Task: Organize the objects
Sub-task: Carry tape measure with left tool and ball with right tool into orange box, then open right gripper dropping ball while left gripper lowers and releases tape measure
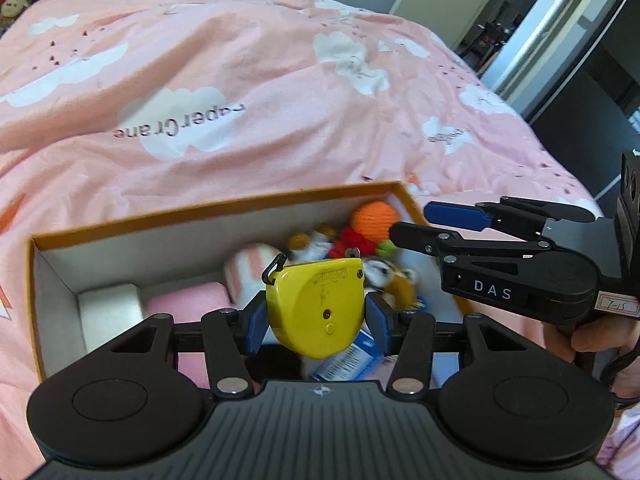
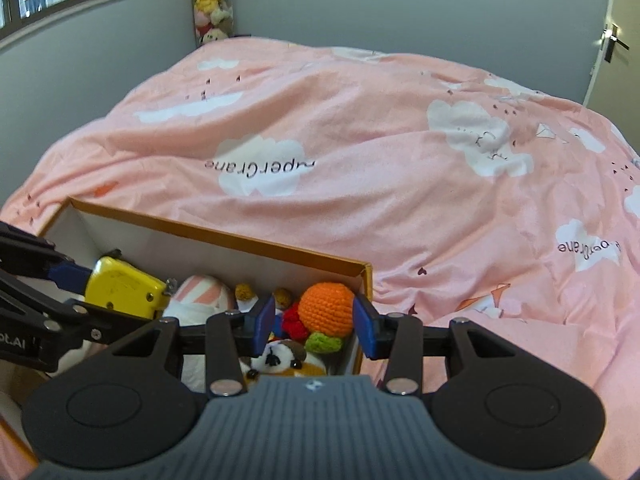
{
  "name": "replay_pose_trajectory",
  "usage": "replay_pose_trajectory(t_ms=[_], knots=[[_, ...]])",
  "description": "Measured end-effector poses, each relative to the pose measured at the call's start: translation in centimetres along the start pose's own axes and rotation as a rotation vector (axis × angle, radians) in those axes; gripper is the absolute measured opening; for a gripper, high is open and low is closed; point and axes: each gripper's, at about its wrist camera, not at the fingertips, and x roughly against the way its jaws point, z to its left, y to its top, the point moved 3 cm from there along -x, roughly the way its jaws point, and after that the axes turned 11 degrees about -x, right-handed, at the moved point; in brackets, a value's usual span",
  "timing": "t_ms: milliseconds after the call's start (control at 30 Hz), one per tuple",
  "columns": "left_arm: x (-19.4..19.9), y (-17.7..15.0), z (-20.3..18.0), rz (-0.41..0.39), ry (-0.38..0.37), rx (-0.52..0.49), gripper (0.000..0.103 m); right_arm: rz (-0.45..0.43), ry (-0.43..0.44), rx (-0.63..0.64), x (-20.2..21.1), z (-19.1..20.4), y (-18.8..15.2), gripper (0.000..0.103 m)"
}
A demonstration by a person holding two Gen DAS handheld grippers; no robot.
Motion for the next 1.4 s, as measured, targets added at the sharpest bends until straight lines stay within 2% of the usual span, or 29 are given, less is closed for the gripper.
replay_pose_trajectory(t_ms=[133,300,500,733,833,900,933,1100,1233,1300,1400], knots=[[0.7,-0.9,-1.7,0.023,-0.048,0.003,0.058,-0.045,0.011,-0.012,3.0,-0.2,-0.9,0.045],[-0.8,-2.4,-3.6,0.067,-0.120,0.074,0.058,-0.070,0.016,-0.054,6.0,-1.1,-2.7,0.045],[-4.9,-3.1,-4.8,0.126,-0.104,0.168,0.058,-0.069,-0.005,-0.115,7.2,-2.7,-4.3,0.045],[-7.8,-4.0,-4.8,0.184,-0.092,0.271,0.058,-0.048,-0.004,-0.146,6.7,-3.8,-5.0,0.045],[-7.7,-3.8,-4.8,0.160,-0.080,0.284,0.059,-0.039,0.003,-0.142,6.4,-3.8,-5.3,0.045],[-7.7,-3.7,-4.6,0.156,-0.079,0.303,0.070,-0.032,0.006,-0.145,6.2,-3.8,-5.4,0.045],[-7.7,-3.7,-4.5,0.162,-0.078,0.311,0.071,-0.029,0.006,-0.148,6.1,-3.8,-5.4,0.045],[-6.6,-3.9,-4.2,0.155,-0.092,0.306,0.071,-0.043,-0.002,-0.148,6.7,-3.9,-5.4,0.045],[-3.7,-3.4,-4.4,0.081,-0.076,0.263,0.071,-0.065,0.002,-0.149,8.1,-3.6,-5.4,0.049],[-1.7,-3.1,-4.7,0.034,-0.047,0.226,0.071,-0.076,0.008,-0.148,8.8,-3.3,-5.5,0.057],[1.4,-2.7,-5.2,-0.046,0.016,0.159,0.071,-0.092,0.022,-0.141,10.2,-2.6,-5.8,0.062]])
